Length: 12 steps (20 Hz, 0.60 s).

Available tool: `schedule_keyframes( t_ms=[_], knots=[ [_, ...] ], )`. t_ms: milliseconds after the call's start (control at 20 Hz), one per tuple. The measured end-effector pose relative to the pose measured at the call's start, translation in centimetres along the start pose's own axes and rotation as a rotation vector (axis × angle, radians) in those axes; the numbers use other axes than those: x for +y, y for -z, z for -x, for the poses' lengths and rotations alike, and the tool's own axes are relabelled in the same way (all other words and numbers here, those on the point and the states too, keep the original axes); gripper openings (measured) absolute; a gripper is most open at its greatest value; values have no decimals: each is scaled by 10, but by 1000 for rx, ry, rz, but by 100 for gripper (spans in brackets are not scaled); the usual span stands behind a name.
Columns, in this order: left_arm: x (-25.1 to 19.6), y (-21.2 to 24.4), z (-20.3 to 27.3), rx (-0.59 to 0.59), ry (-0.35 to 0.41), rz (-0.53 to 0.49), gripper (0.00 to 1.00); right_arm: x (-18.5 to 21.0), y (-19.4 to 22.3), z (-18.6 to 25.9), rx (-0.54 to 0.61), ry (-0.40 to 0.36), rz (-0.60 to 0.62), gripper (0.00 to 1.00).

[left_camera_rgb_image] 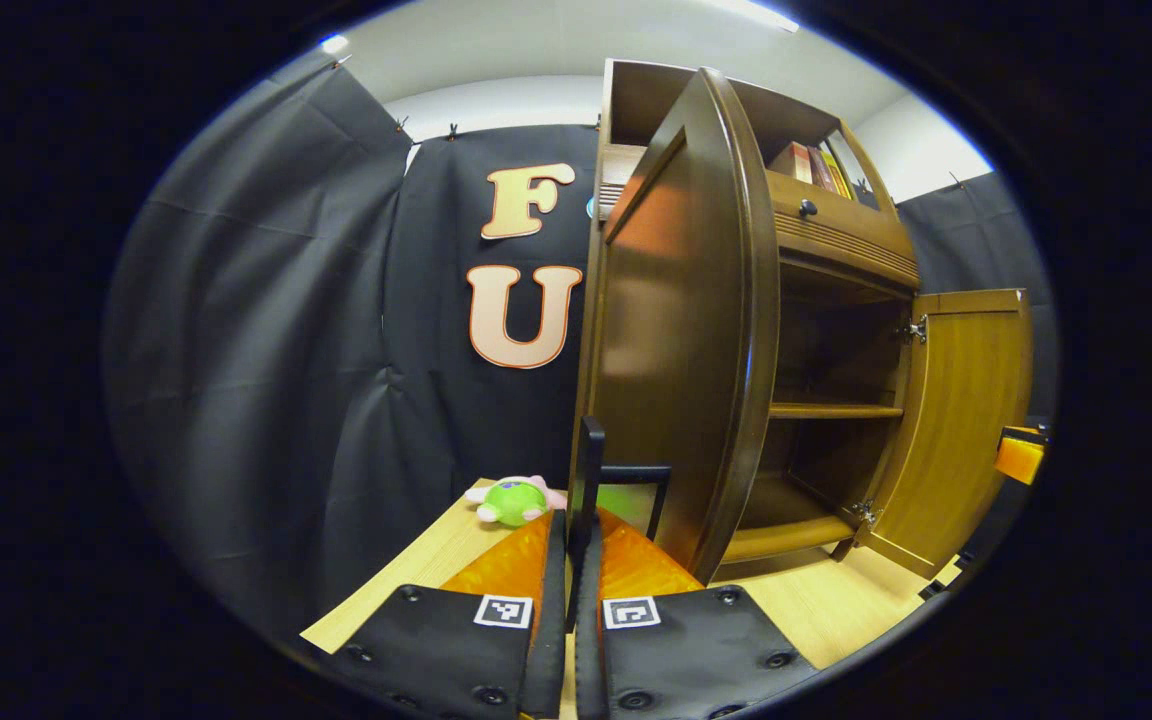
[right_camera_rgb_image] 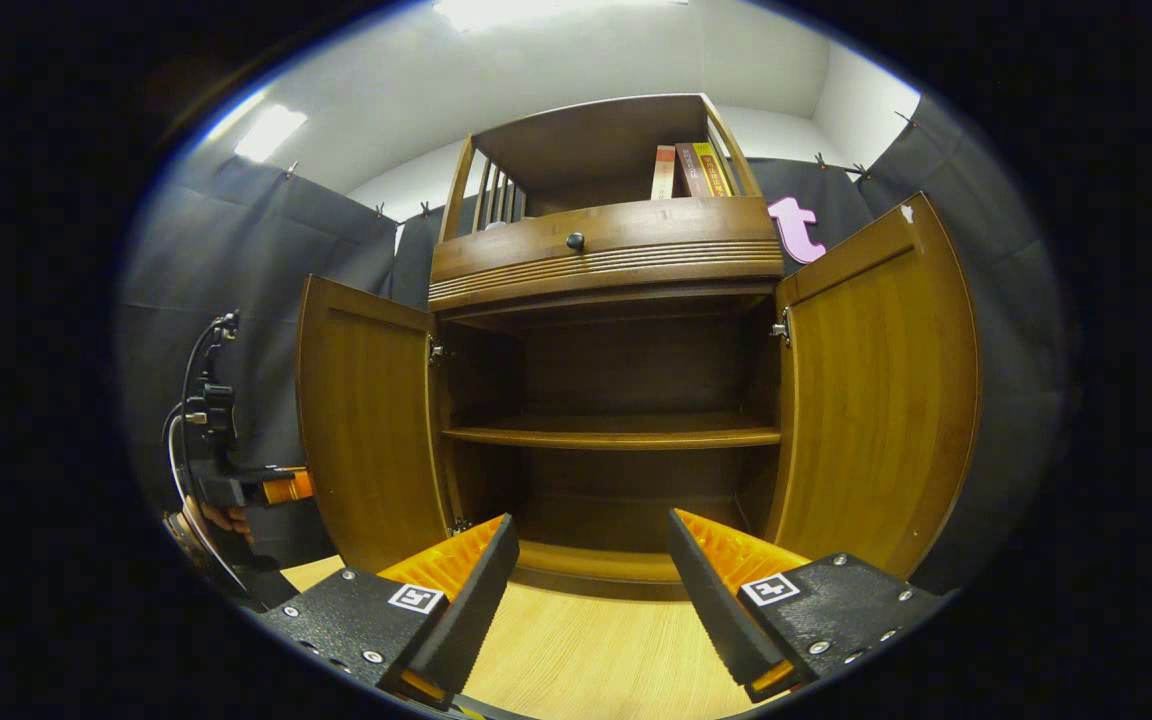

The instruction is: Open the right door of the double-door shoe cabinet with the right hand, and open the left door with the left hand.

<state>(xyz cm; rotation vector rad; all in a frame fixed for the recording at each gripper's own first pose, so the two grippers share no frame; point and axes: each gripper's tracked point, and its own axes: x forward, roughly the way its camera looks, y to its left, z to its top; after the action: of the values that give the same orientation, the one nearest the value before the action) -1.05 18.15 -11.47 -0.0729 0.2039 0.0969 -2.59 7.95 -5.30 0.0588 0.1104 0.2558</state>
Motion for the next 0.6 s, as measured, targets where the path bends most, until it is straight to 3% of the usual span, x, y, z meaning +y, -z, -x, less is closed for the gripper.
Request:
schedule_keyframes(
  t_ms=[400,600],
  knots=[
    [45,-5,-7,-37,215,62,12,5,6,3,4,15,3,100],
    [58,-4,-12,-31,288,52,14,8,6,5,2,20,9,100]
  ],
)
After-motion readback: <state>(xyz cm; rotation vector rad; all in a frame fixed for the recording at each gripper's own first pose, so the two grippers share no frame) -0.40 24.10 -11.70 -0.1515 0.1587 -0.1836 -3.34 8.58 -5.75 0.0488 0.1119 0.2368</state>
